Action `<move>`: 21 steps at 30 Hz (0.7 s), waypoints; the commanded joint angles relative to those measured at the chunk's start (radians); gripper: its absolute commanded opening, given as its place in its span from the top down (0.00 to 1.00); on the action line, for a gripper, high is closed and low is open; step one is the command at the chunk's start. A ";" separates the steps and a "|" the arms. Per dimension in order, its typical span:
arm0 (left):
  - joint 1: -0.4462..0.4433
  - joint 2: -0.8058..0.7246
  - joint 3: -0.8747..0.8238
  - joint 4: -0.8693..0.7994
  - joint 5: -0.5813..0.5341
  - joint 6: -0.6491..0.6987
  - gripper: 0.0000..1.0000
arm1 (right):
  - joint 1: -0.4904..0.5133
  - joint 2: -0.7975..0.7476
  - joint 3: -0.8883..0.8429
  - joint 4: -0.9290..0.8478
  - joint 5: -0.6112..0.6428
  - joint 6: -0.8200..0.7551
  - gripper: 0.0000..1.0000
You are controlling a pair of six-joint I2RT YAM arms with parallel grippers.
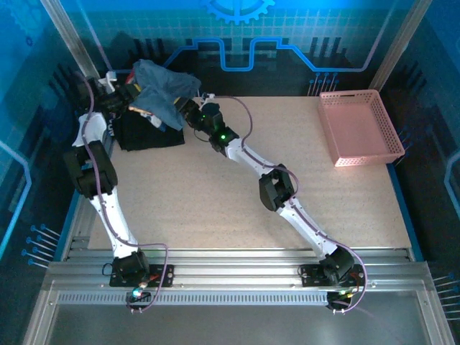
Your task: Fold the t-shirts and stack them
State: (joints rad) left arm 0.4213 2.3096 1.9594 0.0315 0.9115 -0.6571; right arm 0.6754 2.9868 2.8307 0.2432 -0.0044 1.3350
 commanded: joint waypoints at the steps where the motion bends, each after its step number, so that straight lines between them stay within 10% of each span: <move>1: 0.065 0.094 0.043 0.195 -0.063 -0.074 1.00 | 0.022 0.086 0.029 0.083 0.166 0.014 0.03; 10: 0.096 0.175 -0.090 0.267 -0.115 -0.140 1.00 | -0.013 -0.022 -0.072 0.077 -0.044 -0.003 0.00; 11: 0.103 0.174 -0.094 0.254 -0.114 -0.138 0.93 | -0.013 -0.067 -0.109 0.044 -0.080 -0.008 0.00; 13: 0.120 0.169 -0.102 0.244 -0.117 -0.159 0.36 | -0.009 -0.166 -0.205 -0.005 -0.146 -0.055 0.00; 15: 0.141 0.155 -0.102 0.236 -0.123 -0.188 0.03 | -0.003 -0.295 -0.321 -0.093 -0.171 -0.120 0.00; 21: 0.212 -0.007 -0.081 0.099 -0.170 -0.175 0.01 | 0.010 -0.798 -0.737 -0.493 -0.048 -0.468 0.00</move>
State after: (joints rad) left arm 0.5713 2.4207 1.8820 0.2237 0.8062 -0.8402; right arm 0.6743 2.4504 2.1773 -0.0292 -0.1059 1.0935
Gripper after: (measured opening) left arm 0.990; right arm 0.996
